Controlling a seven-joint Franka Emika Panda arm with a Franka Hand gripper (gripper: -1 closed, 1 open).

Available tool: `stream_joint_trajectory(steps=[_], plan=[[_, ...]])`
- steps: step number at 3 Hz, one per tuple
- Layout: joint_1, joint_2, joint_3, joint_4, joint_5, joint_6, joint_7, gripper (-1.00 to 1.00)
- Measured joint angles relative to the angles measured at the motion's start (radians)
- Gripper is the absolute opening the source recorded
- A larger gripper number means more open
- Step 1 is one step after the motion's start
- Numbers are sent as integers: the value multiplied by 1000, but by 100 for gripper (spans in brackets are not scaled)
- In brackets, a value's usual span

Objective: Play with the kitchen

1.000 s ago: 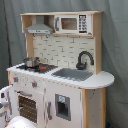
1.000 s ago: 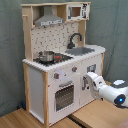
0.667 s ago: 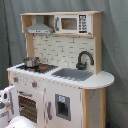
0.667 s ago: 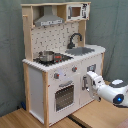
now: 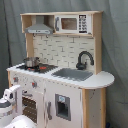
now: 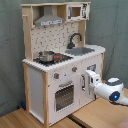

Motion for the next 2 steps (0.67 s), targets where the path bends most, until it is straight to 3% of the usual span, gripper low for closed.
stream_joint_trajectory(steps=[2], plan=[[-120, 0, 0, 39, 0, 161, 94, 100]])
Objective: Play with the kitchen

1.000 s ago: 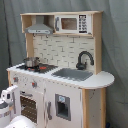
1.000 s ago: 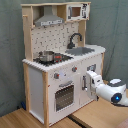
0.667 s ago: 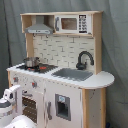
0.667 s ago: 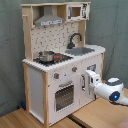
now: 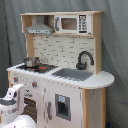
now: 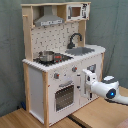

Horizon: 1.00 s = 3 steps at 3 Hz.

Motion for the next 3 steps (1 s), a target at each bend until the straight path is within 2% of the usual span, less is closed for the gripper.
stream_joint_trajectory(steps=[1, 2, 3], plan=[[-53, 0, 2, 16, 0, 93, -13, 100], [-70, 0, 2, 18, 0, 178, -72, 100], [-94, 0, 2, 18, 0, 218, -170, 100]])
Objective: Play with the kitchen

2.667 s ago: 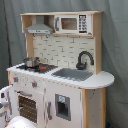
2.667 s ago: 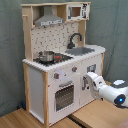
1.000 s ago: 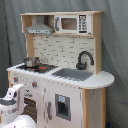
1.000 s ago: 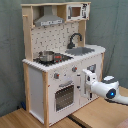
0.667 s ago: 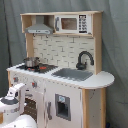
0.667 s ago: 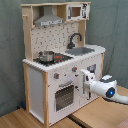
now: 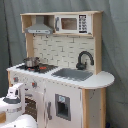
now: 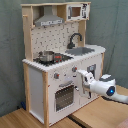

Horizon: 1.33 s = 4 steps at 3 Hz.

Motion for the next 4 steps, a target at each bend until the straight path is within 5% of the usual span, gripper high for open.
stream_joint_trajectory(steps=[1, 2, 3, 4], plan=[[-40, 0, 0, 4, 0, 38, -85, 100], [-93, 0, 7, 63, 10, 27, -93, 100], [-94, 0, 7, 63, 10, 27, -93, -100], [-91, 0, 20, 67, 16, 6, -41, -100]])
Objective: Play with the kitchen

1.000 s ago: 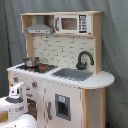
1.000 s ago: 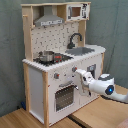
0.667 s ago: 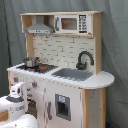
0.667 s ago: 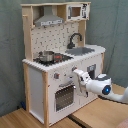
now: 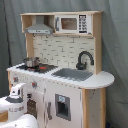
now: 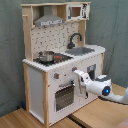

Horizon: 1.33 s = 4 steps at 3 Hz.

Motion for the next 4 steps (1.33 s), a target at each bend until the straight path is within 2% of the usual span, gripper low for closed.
stream_joint_trajectory(steps=[3, 4], plan=[[165, 1, 7, 4, 0, -278, 78, -100], [208, 1, 10, 22, -1, -374, 97, -100]])
